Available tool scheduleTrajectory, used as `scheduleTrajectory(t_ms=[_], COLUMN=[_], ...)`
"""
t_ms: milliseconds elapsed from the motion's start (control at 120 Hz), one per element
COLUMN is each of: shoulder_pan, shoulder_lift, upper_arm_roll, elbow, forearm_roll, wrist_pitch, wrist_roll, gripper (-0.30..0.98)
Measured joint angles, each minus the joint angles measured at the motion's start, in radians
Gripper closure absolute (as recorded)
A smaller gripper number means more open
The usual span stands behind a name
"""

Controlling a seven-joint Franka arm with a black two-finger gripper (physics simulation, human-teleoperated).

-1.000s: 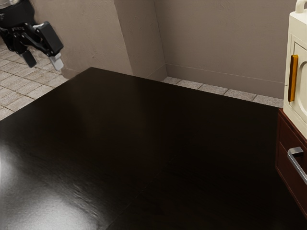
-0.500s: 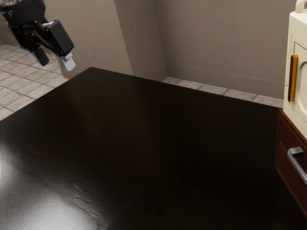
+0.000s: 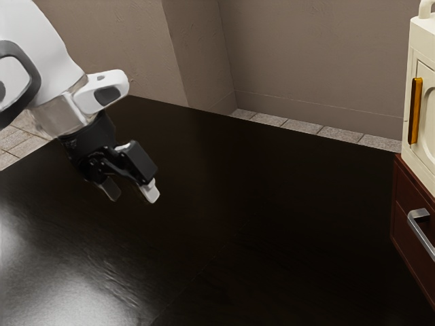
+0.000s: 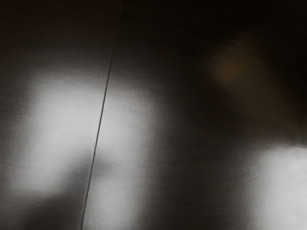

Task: Pull the drawer handle with one arm to open the drawer

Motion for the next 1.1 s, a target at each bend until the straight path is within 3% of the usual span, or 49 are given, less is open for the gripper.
scheduleTrajectory(t_ms=[183,267,350,417,525,650,717,783,825,958,1100], shoulder_pan=[0.141,0.284,0.427,0.515,0.558,0.593,0.764,1.014,1.106,1.241,1.259], shoulder_lift=[0.031,0.045,0.048,0.047,0.042,0.055,0.068,0.066,0.063,0.045,0.039], upper_arm_roll=[-0.214,-0.411,-0.608,-0.727,-0.814,-0.867,-1.043,-1.297,-1.393,-1.539,-1.598], elbow=[-0.079,-0.079,-0.066,-0.062,-0.053,-0.001,0.069,0.149,0.179,0.243,0.256], forearm_roll=[-0.299,-0.393,-0.445,-0.467,-0.461,-0.347,-0.322,-0.337,-0.352,-0.414,-0.453], wrist_pitch=[0.240,0.314,0.364,0.387,0.375,0.377,0.393,0.403,0.408,0.415,0.413], wrist_roll=[-0.140,-0.190,-0.234,-0.264,-0.308,-0.348,-0.368,-0.386,-0.396,-0.425,-0.450], gripper=[0.00,0.00,0.00,0.00,0.00,0.00,0.00,0.00,0.00,0.00,0.00])
